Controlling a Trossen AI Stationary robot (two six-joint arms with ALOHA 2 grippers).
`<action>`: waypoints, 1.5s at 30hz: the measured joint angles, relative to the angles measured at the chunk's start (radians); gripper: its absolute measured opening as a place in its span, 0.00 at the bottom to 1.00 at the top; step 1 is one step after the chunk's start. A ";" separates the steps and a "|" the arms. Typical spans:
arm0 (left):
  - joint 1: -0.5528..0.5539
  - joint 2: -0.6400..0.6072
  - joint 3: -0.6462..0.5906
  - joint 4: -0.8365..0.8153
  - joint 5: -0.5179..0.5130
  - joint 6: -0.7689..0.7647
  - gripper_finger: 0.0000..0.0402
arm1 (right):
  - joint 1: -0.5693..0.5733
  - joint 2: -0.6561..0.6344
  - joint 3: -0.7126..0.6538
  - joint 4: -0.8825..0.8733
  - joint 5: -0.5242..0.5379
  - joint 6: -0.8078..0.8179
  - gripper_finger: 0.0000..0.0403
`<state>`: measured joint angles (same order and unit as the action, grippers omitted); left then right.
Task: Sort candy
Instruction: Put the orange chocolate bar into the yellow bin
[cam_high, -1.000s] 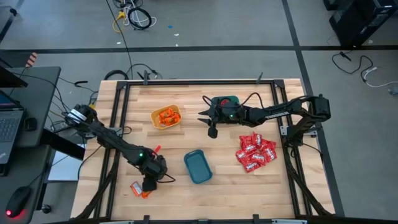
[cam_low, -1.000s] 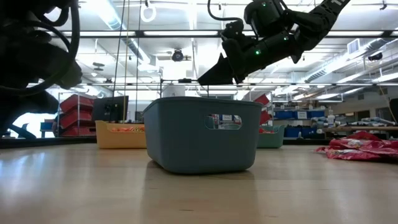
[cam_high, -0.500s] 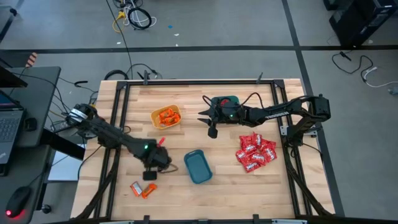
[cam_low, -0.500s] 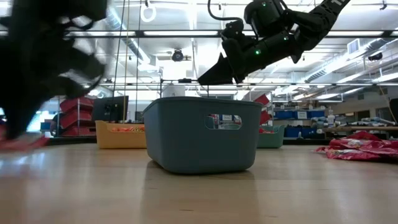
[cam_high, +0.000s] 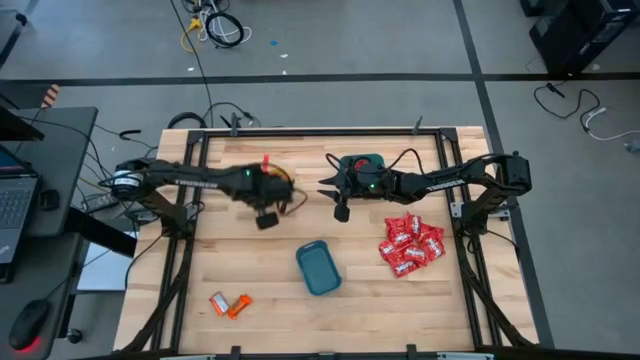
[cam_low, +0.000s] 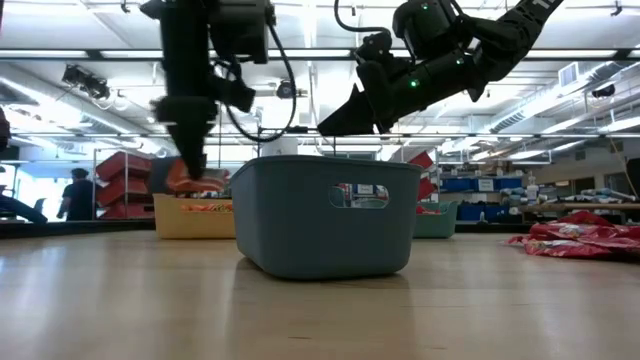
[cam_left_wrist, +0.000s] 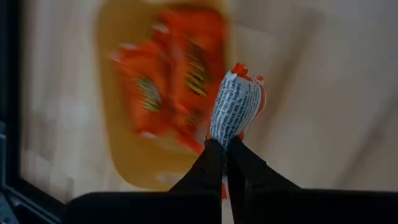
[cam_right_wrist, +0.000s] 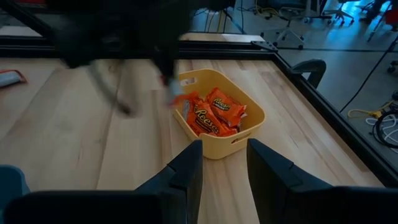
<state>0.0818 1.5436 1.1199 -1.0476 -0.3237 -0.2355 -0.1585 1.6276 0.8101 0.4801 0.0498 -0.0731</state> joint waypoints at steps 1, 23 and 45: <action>0.023 0.000 0.001 0.017 -0.004 0.007 0.01 | 0.000 0.000 0.000 -0.001 0.000 0.000 0.27; 0.121 0.000 -0.148 0.068 -0.023 0.095 0.06 | 0.000 0.000 0.000 -0.006 0.000 0.002 0.27; 0.024 -0.002 0.029 -0.131 0.144 -0.093 0.19 | 0.000 0.000 0.000 -0.006 0.000 0.001 0.27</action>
<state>0.1062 1.5421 1.1487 -1.1790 -0.1801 -0.3290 -0.1585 1.6276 0.8101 0.4744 0.0502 -0.0723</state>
